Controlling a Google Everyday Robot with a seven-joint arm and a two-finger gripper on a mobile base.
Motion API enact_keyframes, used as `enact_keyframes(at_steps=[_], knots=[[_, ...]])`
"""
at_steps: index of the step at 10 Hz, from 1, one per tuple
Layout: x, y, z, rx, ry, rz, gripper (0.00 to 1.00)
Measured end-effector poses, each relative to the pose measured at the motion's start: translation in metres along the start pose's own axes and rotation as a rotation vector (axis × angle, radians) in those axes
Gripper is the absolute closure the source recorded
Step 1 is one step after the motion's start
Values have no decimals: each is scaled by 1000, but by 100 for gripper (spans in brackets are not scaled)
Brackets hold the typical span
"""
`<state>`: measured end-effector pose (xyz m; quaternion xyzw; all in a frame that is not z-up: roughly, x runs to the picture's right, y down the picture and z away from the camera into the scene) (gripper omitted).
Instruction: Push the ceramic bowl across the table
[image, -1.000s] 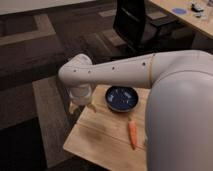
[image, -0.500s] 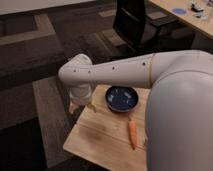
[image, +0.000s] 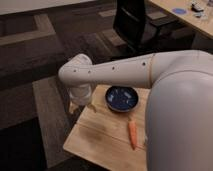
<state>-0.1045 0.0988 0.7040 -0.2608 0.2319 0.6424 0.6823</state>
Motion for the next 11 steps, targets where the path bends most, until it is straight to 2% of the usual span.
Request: enact_keyframes(at_steps=[6, 8, 9, 11], knots=[[0, -2, 0, -4, 1, 6, 35], [-4, -12, -3, -28, 2, 29, 35], [-8, -26, -5, -57, 5, 51, 35], [-14, -71, -11, -77, 2, 115, 35]])
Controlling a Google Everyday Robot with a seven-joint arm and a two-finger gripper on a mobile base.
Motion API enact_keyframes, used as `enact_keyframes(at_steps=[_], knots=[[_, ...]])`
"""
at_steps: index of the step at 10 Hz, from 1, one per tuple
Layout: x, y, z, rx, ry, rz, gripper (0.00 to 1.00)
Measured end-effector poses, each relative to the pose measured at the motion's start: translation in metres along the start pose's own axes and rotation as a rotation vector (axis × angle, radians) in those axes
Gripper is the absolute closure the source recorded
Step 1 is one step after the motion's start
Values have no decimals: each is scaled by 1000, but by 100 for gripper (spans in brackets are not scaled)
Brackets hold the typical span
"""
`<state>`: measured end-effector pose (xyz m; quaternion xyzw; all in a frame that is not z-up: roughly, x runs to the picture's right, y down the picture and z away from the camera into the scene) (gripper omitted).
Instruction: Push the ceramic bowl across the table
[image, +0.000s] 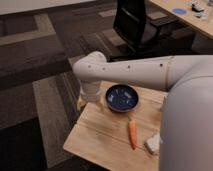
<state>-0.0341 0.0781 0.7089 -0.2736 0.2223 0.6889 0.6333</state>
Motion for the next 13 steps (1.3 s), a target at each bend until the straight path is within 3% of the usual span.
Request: enact_keyframes(at_steps=[2, 5, 11, 13], knots=[[-7, -49, -11, 15, -13, 76, 35], [-5, -129, -28, 91, -44, 254, 35], [-4, -129, -28, 92, -43, 261, 35], [-5, -142, -22, 91, -40, 295, 35]])
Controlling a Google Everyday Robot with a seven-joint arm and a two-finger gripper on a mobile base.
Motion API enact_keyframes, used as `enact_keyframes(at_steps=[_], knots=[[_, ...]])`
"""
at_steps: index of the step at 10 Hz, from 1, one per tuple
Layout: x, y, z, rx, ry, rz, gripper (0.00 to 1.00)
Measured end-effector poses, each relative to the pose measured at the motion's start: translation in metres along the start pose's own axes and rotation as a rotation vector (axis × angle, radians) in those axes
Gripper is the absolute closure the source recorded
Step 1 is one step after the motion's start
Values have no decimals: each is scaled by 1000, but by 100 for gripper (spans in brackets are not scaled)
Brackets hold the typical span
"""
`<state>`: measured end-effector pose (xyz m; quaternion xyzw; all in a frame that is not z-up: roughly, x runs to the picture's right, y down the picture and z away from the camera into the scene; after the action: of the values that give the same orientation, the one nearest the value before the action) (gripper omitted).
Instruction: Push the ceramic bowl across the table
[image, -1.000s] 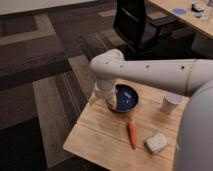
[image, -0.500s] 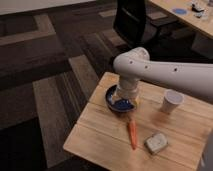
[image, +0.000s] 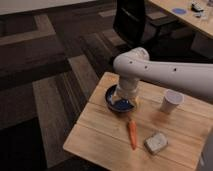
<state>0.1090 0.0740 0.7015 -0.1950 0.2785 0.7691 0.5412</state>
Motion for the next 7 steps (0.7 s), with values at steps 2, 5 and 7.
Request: enact_keyframes(at_steps=[2, 5, 7], knots=[[-11, -16, 11, -17, -17, 41, 35], [-23, -59, 34, 18, -15, 171, 35], [-34, -87, 44, 64, -30, 280, 35]])
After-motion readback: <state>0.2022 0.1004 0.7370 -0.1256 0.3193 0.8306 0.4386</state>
